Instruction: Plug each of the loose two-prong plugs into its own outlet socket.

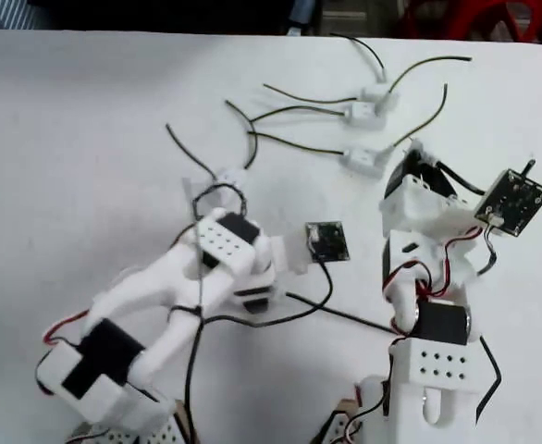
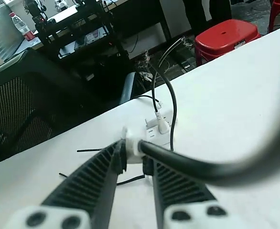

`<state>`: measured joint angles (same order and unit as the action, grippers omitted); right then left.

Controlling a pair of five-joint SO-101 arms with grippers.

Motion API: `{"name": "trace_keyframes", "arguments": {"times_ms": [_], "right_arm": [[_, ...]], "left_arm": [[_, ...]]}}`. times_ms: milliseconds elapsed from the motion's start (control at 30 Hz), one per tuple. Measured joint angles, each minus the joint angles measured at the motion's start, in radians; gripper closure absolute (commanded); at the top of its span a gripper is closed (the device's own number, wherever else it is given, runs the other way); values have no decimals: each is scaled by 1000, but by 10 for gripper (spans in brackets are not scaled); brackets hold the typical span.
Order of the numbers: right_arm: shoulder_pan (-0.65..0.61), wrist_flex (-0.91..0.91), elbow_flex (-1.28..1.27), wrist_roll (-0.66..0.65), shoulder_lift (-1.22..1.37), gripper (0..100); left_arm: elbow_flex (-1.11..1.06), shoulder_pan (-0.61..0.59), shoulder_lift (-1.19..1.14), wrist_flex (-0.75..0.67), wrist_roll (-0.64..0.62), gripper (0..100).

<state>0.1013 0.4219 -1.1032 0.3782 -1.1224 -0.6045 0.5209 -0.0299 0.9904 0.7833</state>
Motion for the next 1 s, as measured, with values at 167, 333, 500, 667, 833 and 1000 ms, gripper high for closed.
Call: {"name": "trace_keyframes", "arguments": {"times_ms": [167,333,500,667,833,1000], "right_arm": [[0,0,0,0,0,981],[0,0,0,0,0,981],[0,0,0,0,0,981],[0,0,0,0,0,981],[0,0,0,0,0,981],[0,0,-3,0,-2,981]], "left_arm": [[84,-12,-100,14,2,761],[206,-84,-189,25,2,762],[316,-147,-212,107,-18,795],[411,-144,-212,232,-195,746],[479,-146,-212,327,-341,714],[539,-146,-212,397,-353,714]]}}
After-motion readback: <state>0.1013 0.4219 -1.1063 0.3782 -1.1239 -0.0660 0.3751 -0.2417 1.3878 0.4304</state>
